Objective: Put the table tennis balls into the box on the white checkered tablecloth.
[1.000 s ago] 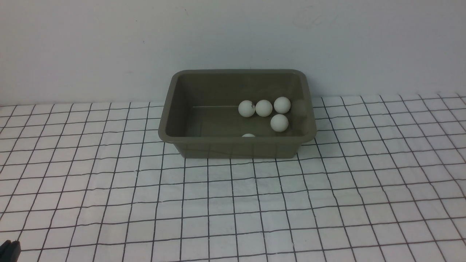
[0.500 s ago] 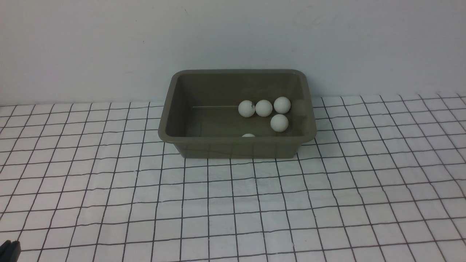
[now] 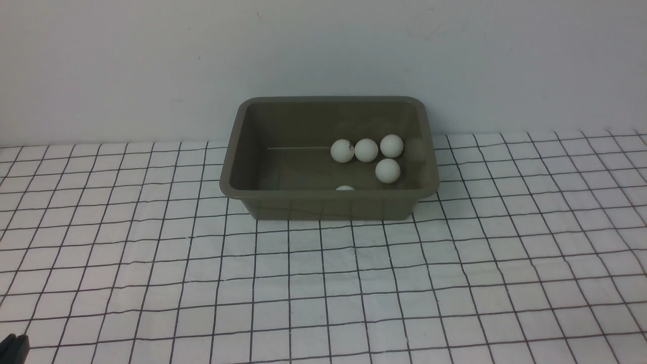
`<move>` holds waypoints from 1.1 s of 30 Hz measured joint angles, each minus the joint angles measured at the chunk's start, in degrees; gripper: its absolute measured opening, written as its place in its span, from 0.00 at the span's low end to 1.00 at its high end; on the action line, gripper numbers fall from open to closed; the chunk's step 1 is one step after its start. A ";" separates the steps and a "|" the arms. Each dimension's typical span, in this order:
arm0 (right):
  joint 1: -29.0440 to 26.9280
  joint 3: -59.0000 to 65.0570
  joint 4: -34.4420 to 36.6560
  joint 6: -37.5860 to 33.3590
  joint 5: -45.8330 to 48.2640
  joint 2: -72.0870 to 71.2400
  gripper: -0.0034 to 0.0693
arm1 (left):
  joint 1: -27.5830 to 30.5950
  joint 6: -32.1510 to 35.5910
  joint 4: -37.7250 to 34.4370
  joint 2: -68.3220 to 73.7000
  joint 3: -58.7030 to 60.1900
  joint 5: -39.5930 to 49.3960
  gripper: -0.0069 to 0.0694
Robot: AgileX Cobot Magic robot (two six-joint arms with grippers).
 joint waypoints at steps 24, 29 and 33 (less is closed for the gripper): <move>0.00 -0.12 1.92 0.00 9.16 -0.10 0.02 | 0.00 0.00 0.00 0.00 0.00 0.00 0.09; 0.00 -0.12 1.92 0.00 9.16 -0.10 0.02 | 0.00 0.00 0.00 0.00 0.00 0.00 0.09; 0.00 -0.12 1.92 0.00 9.16 -0.10 0.02 | 0.00 0.00 0.00 0.00 0.00 0.00 0.09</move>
